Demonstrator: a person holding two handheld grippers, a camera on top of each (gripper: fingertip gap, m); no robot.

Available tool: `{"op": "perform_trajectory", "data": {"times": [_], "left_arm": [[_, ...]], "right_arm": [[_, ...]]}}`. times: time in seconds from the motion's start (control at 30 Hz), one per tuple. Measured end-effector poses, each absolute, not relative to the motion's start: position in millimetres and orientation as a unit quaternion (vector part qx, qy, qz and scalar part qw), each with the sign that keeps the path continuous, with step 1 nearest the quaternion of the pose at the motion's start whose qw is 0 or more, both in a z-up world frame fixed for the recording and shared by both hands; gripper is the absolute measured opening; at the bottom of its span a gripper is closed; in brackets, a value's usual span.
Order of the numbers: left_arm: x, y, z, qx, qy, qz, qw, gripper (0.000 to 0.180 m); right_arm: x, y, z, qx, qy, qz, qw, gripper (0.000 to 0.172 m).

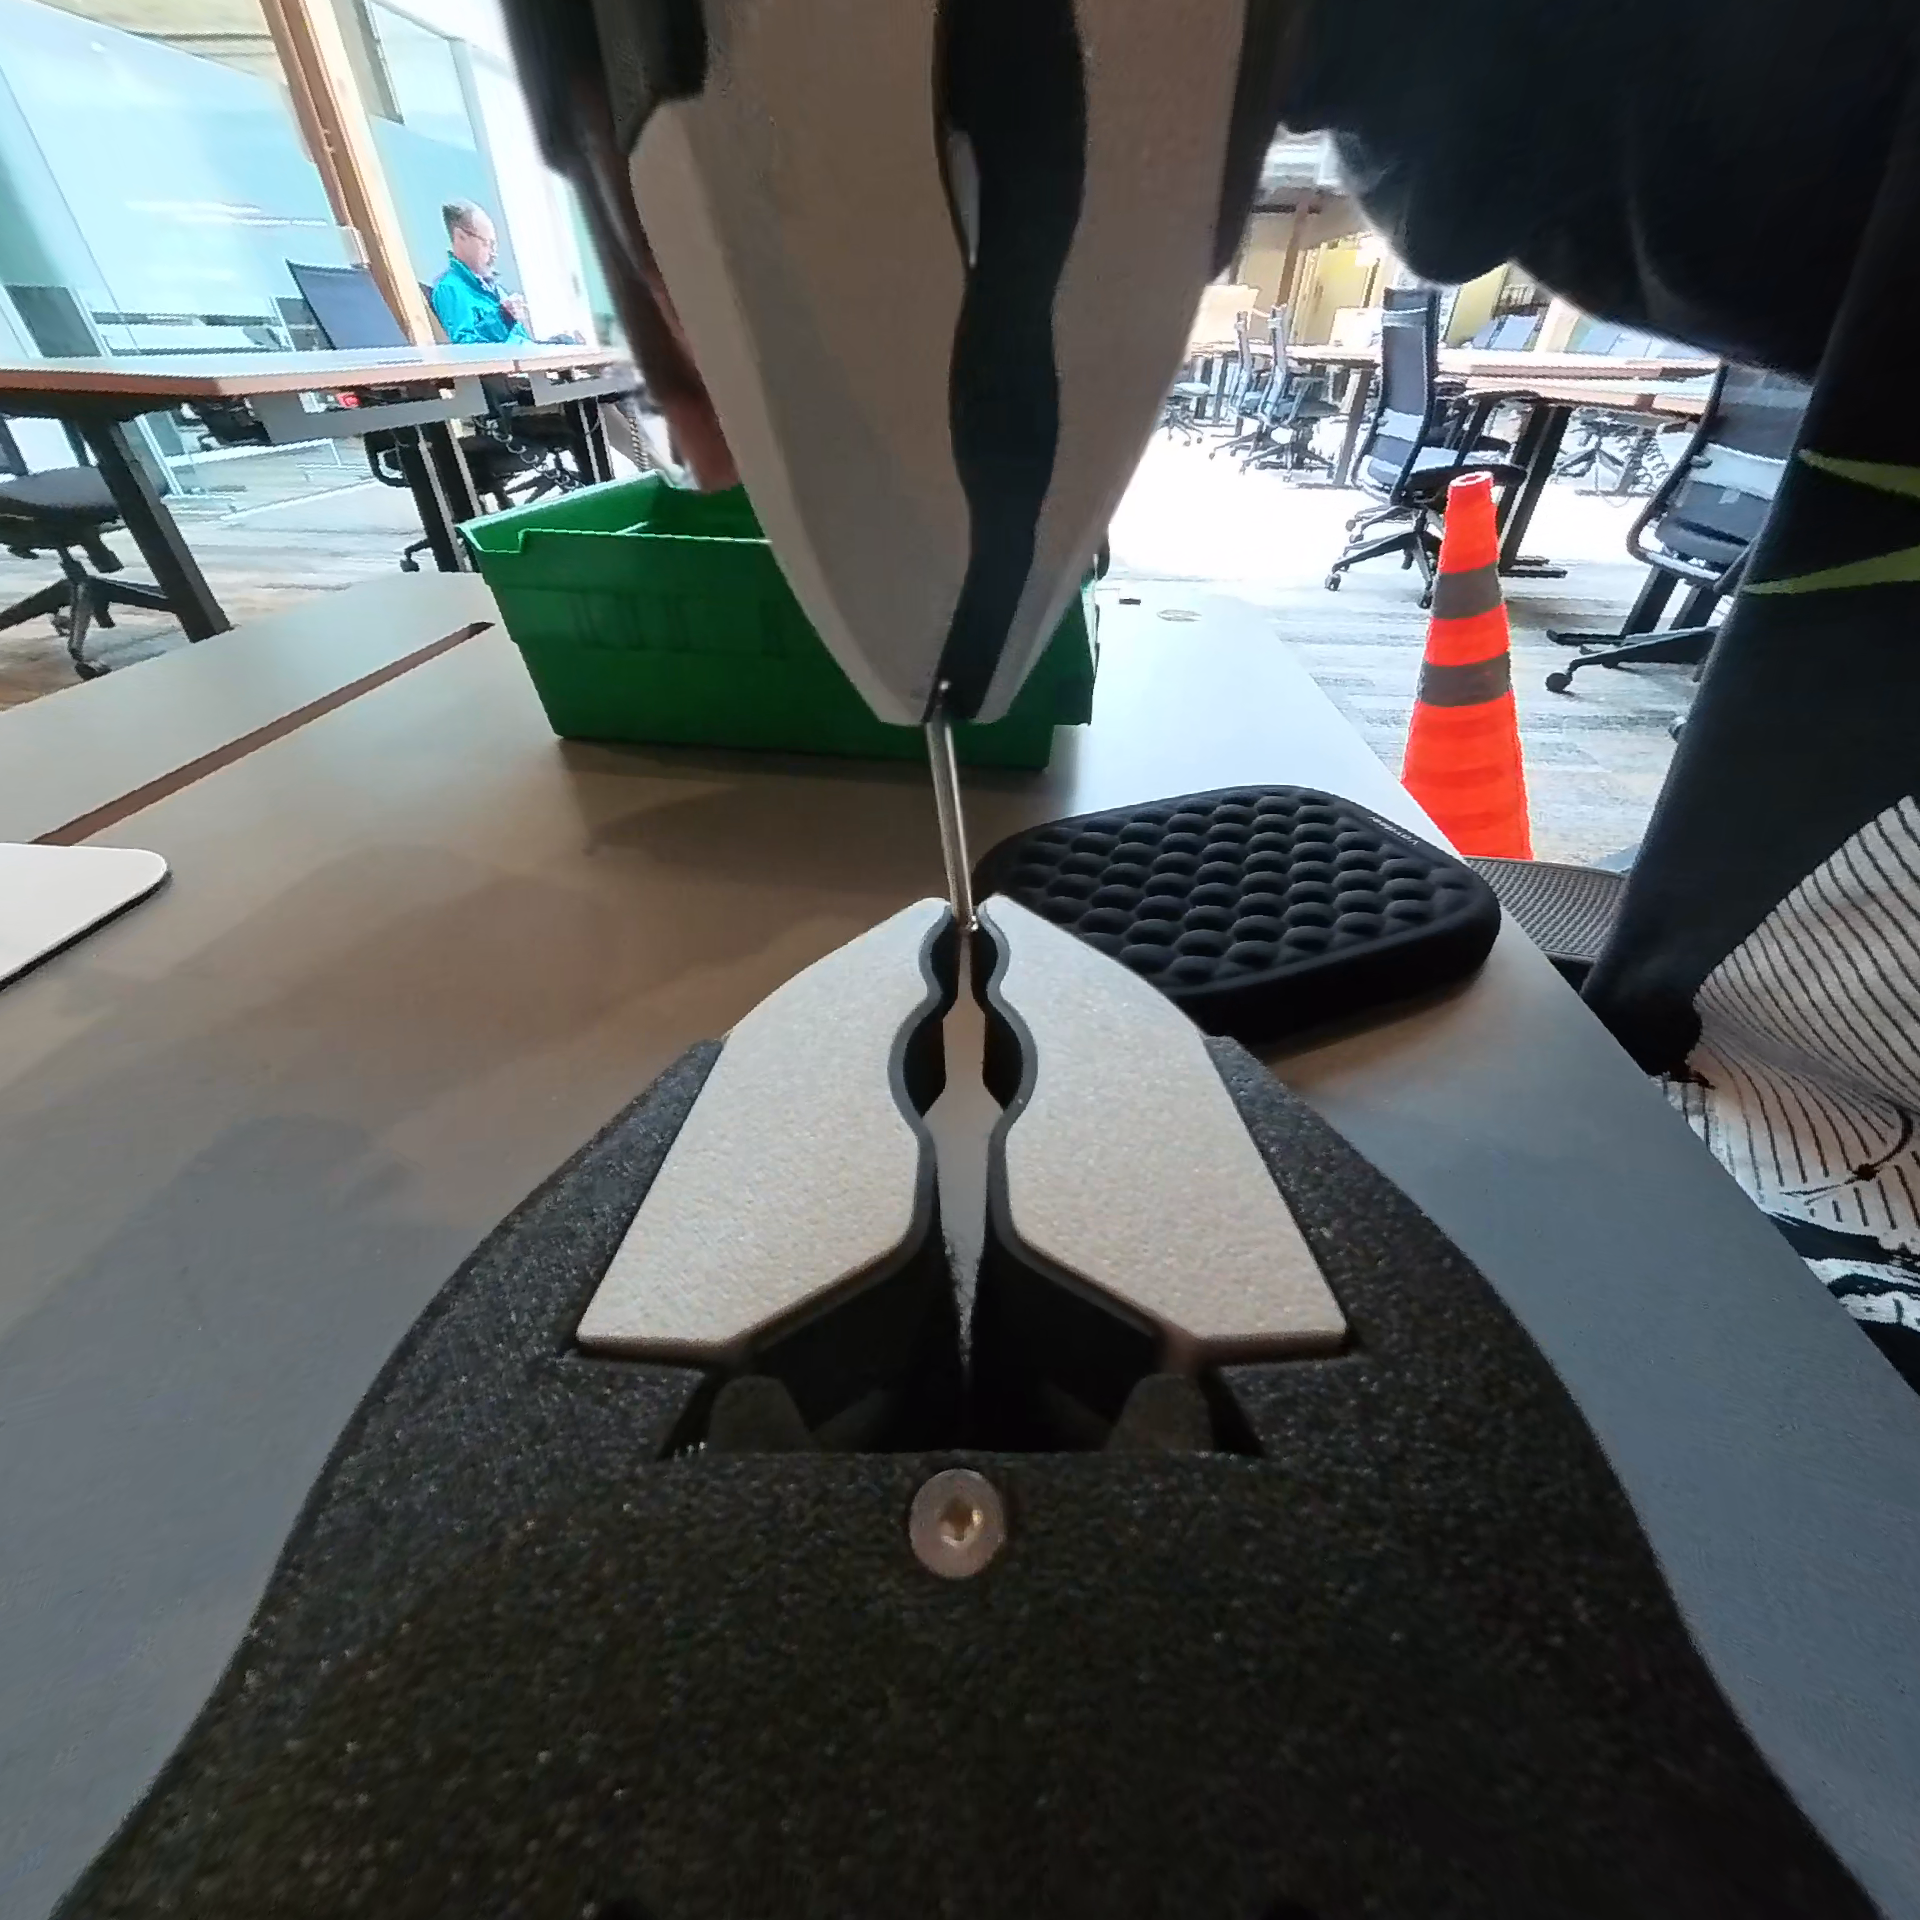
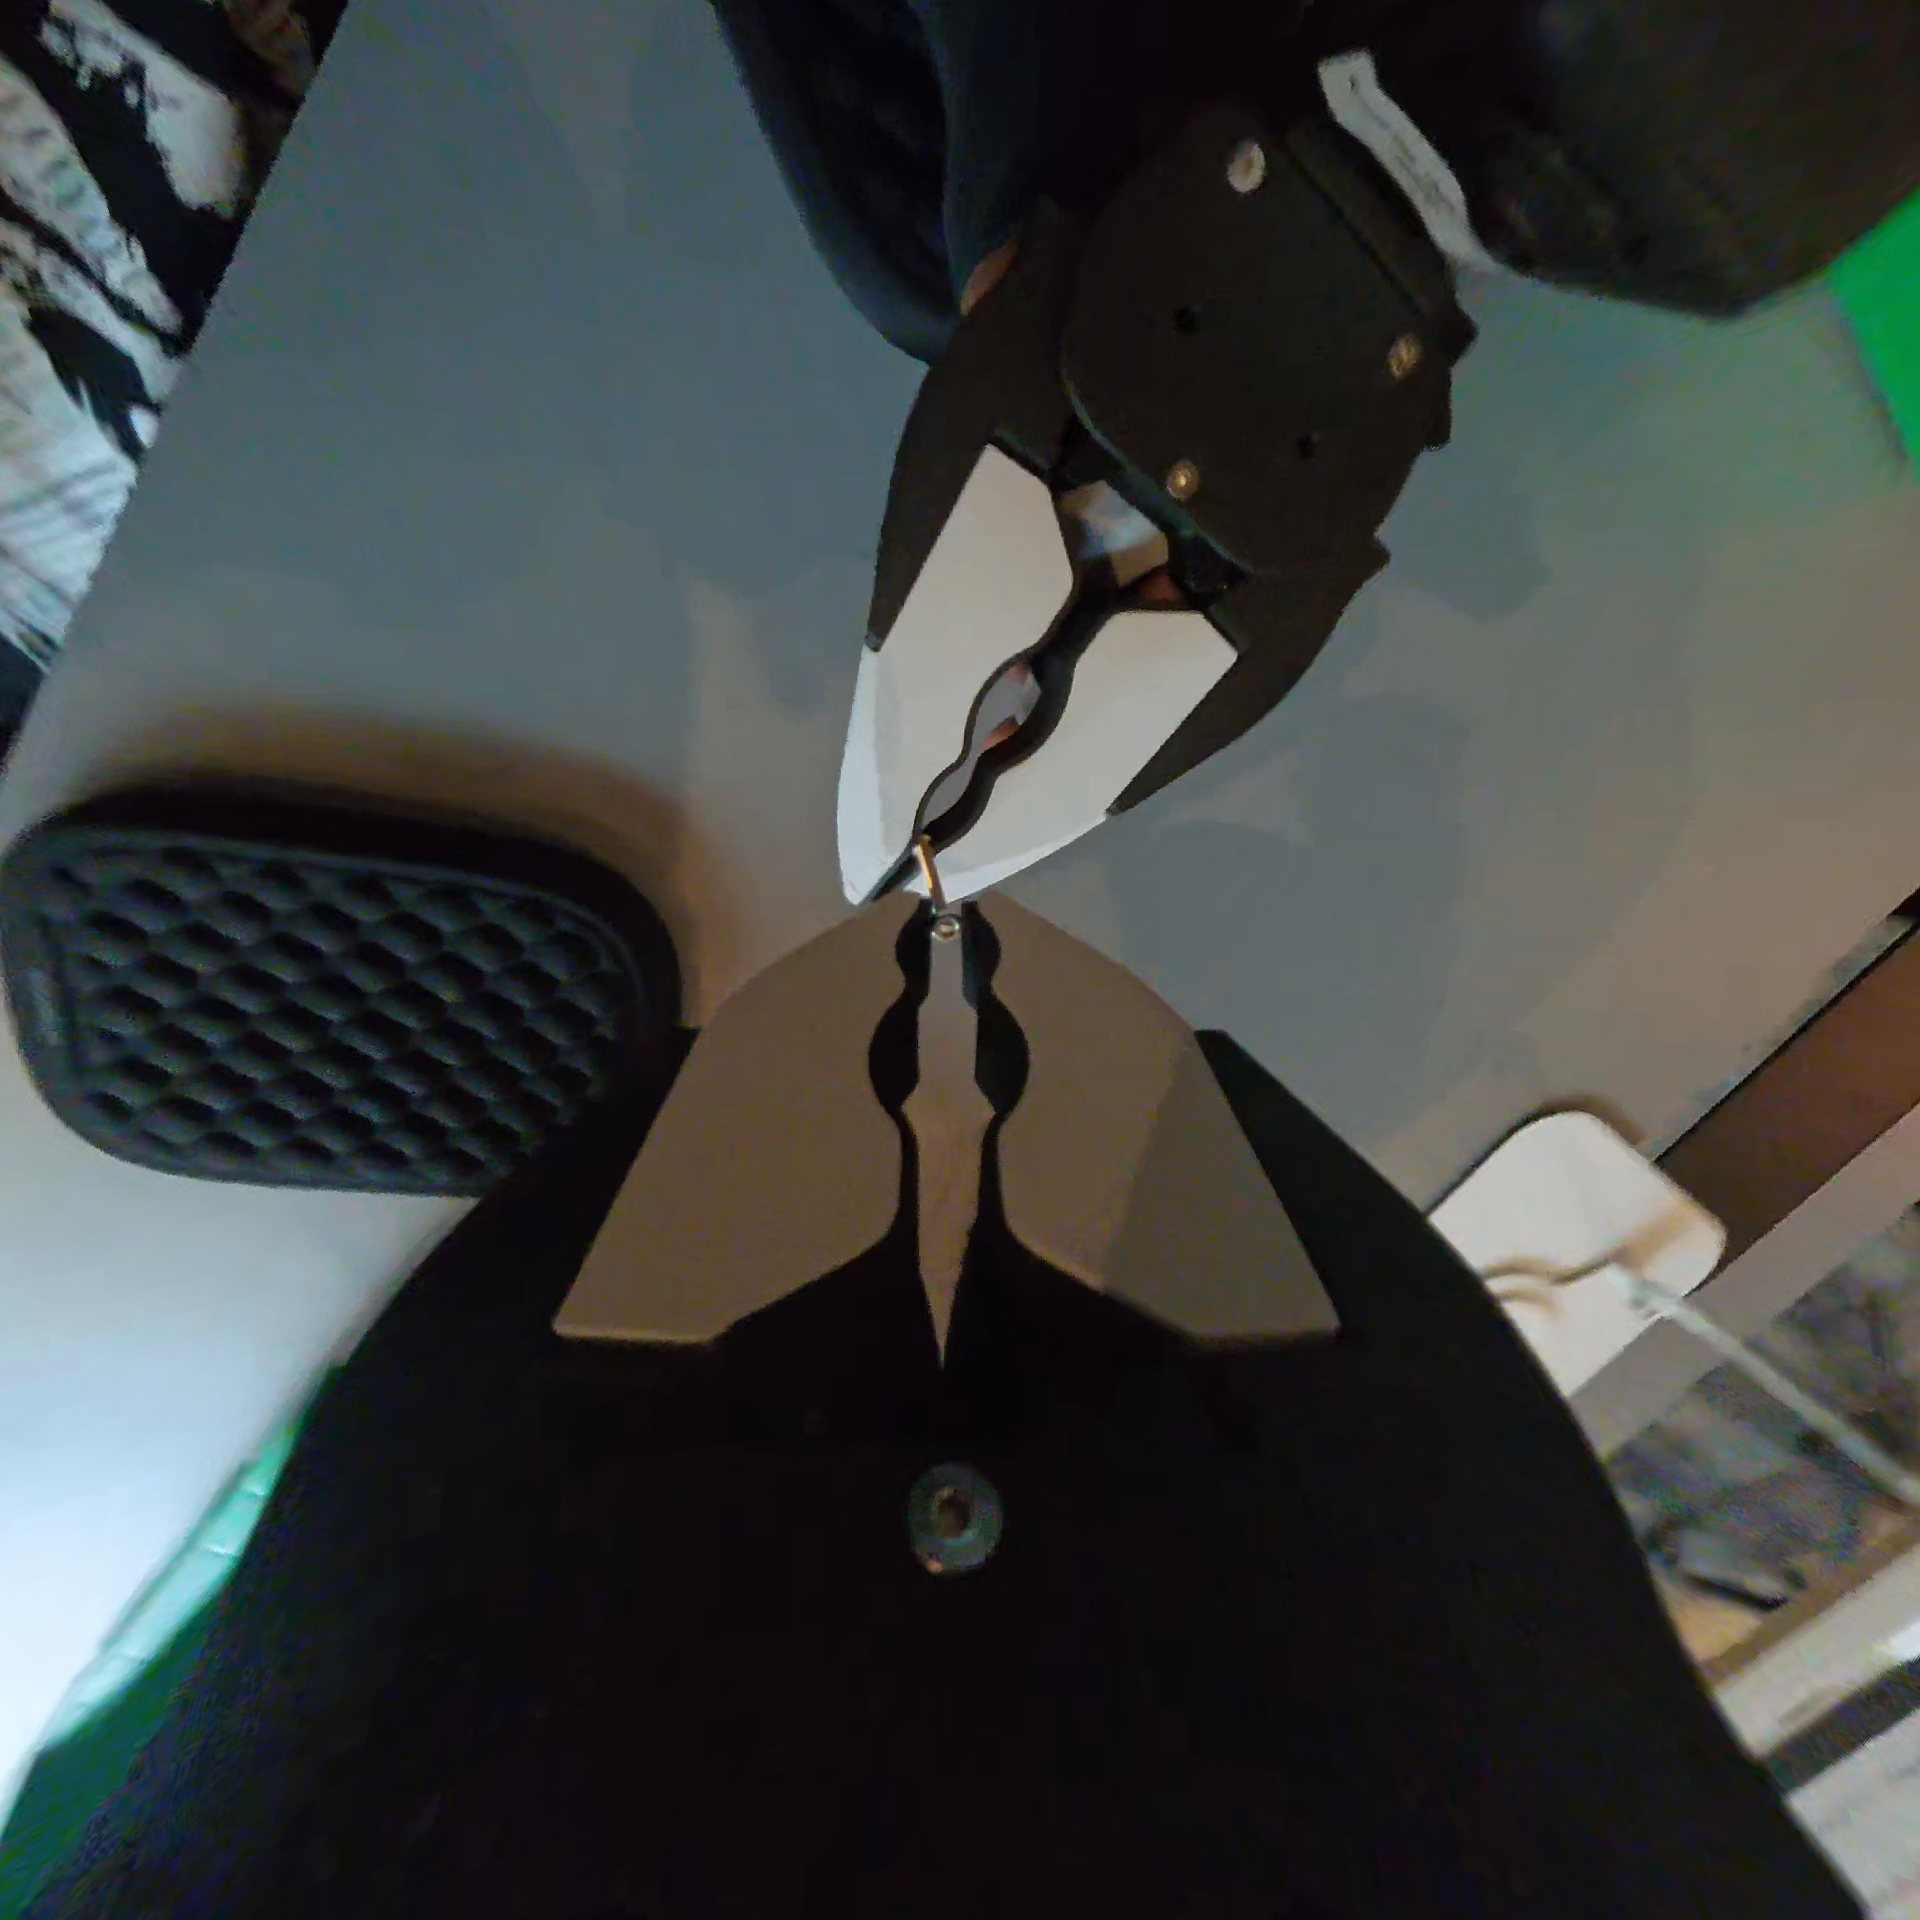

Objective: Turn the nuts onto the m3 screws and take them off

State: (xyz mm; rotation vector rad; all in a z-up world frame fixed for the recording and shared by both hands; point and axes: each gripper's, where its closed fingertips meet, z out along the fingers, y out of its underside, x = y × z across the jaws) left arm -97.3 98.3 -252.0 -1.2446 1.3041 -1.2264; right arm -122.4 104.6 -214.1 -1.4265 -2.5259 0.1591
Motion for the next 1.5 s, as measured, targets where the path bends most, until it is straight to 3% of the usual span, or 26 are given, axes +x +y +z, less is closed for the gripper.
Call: {"op": "perform_trajectory", "data": {"times": [0.27,0.3,0.37,0.47,0.63,0.93,1.27,1.37,1.5], "left_arm": [[-98,103,-252,-0.513,0.525,-0.484,0.478,0.001],[-97,102,-251,-0.510,0.526,-0.485,0.478,0.001],[-97,101,-251,-0.507,0.527,-0.488,0.477,0.001],[-97,98,-250,-0.501,0.529,-0.495,0.473,0.001],[-97,95,-249,-0.493,0.534,-0.501,0.470,0.001],[-96,91,-250,-0.488,0.540,-0.506,0.463,0.001],[-97,101,-250,-0.503,0.530,-0.480,0.486,0.001],[-98,100,-248,-0.497,0.527,-0.492,0.483,0.001],[-105,102,-235,-0.481,0.495,-0.547,0.474,0.001]], "right_arm": [[-116,107,-215,-0.787,-0.603,0.071,0.111,0.005],[-116,106,-214,-0.791,-0.596,0.075,0.113,0.007],[-117,103,-210,-0.764,-0.630,0.079,0.114,0.031],[-122,101,-198,-0.642,-0.748,0.073,0.151,0.038],[-111,100,-207,-0.476,-0.870,0.026,0.124,0.023],[-119,99,-212,-0.439,-0.888,0.056,0.125,0.005],[-115,104,-213,-0.757,-0.639,0.059,0.120,0.004],[-114,107,-209,-0.753,-0.636,0.050,0.159,0.027],[-137,105,-184,-0.722,-0.590,0.189,0.307,0.055]]}}
